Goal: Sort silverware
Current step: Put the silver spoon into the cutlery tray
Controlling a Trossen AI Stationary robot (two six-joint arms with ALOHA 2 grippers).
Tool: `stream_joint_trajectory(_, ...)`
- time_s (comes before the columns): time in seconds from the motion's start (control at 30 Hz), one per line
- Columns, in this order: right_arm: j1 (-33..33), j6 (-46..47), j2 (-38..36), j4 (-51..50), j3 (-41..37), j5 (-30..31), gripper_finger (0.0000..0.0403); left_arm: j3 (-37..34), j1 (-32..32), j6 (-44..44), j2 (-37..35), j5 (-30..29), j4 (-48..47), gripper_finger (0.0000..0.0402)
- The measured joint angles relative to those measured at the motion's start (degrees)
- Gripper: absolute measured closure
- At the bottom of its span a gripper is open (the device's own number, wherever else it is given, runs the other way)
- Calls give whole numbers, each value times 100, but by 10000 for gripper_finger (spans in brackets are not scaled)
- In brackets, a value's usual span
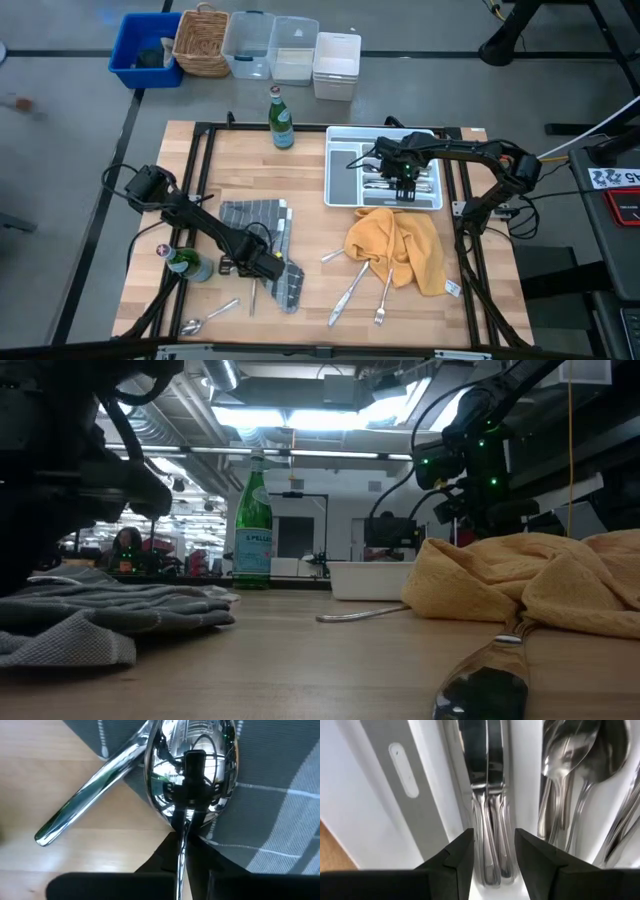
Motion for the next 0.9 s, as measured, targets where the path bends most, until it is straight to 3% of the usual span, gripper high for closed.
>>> stream_joint_trajectory(0.3, 0, 92, 0, -149, 2, 4, 260, 204, 2, 132, -64, -162, -5, 397)
stream_joint_trajectory(0.6, 0, 103, -4, -367, 92, 57, 260, 280, 6, 139, -768, -684, 57, 397)
stream_joint_trajectory(0.73, 0, 103, -6, -603, 447, 57, 260, 282, 44, 132, -1116, -1502, 312, 397)
stream_joint_trajectory(0.9, -1, 114, -7, -636, 976, -25, 260, 282, 345, 253, -1228, -3279, 1028, 396)
